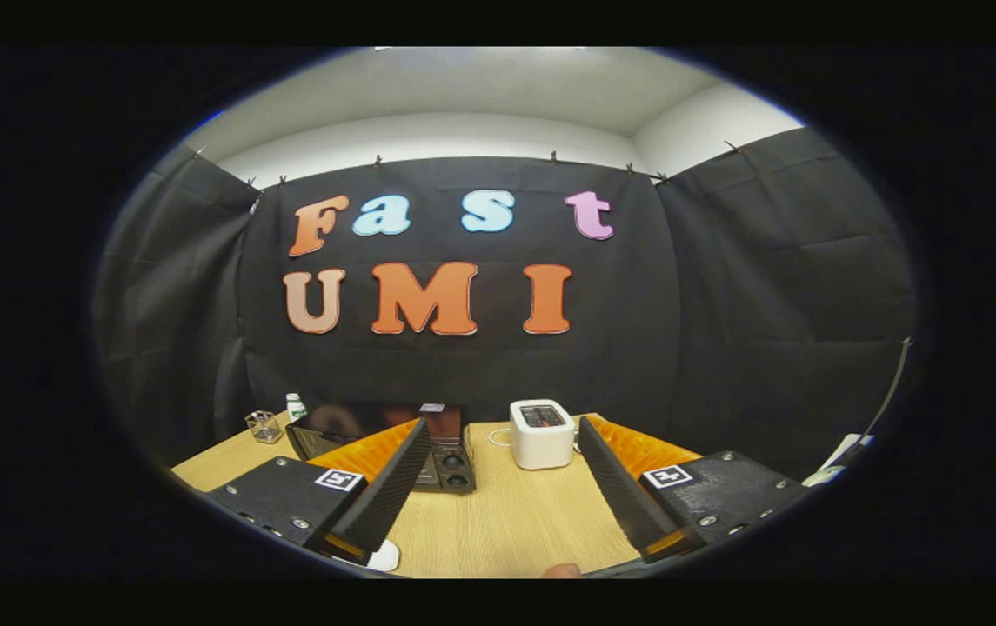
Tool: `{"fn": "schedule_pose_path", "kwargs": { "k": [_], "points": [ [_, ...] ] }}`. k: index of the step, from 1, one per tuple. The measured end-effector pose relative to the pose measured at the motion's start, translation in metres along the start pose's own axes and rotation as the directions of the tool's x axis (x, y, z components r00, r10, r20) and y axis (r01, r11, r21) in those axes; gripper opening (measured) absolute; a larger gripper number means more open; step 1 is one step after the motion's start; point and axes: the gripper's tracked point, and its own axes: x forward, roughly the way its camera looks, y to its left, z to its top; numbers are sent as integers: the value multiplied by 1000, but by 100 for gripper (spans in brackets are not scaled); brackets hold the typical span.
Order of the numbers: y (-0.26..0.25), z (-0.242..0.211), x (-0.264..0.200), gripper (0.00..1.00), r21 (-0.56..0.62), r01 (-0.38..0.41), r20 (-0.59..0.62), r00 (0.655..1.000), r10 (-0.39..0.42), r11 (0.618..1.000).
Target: Open the toaster oven, put the food inside, and close the toaster oven door.
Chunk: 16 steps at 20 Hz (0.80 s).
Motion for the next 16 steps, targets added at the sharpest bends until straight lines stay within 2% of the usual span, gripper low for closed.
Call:
{"fn": "schedule_pose_path", "kwargs": {
  "k": [16],
  "points": [
    [-3, -12, 6, 100, 12, 1, -18, 1000, -1, 1000]
  ]
}}
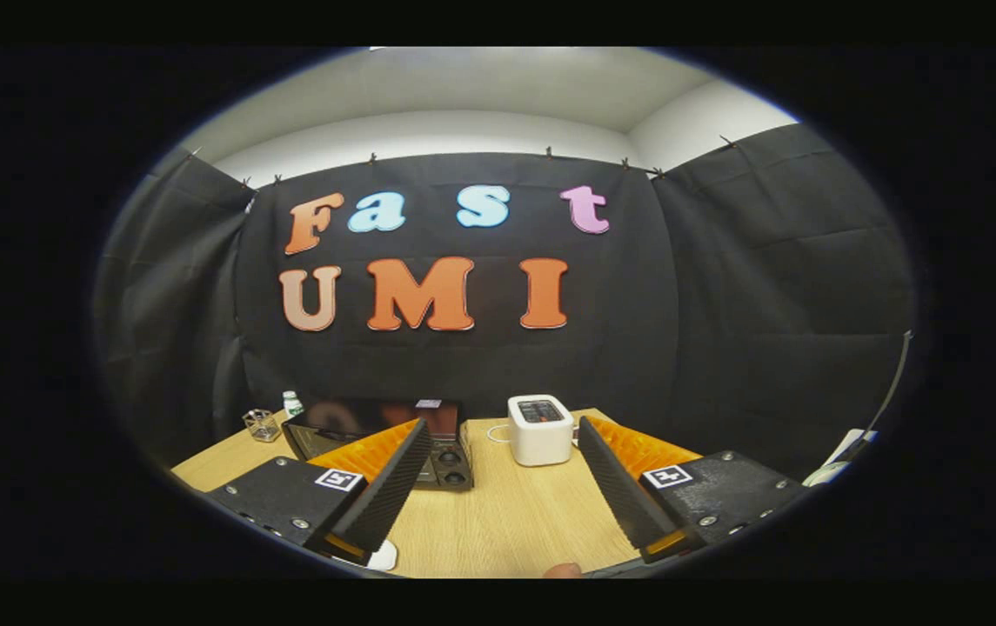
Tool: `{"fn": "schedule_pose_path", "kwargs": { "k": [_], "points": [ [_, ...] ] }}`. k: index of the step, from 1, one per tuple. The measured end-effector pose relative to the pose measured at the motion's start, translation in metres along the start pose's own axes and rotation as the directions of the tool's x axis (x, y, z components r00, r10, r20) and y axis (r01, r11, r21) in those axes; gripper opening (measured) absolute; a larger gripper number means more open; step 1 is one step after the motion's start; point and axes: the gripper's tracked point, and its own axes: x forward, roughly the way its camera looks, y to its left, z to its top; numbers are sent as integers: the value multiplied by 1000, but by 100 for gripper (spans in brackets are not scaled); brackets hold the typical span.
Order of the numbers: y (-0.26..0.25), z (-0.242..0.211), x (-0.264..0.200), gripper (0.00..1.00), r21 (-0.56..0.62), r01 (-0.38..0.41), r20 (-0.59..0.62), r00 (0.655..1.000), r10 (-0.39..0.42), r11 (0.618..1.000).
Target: Open the toaster oven, put the food inside, and close the toaster oven door.
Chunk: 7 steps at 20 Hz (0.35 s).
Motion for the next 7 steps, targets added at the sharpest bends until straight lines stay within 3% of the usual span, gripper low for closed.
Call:
{"fn": "schedule_pose_path", "kwargs": {
  "k": [7],
  "points": [
    [2, -1, 1, 100, -9, -2, -1, 1000, 2, 1000]
  ]
}}
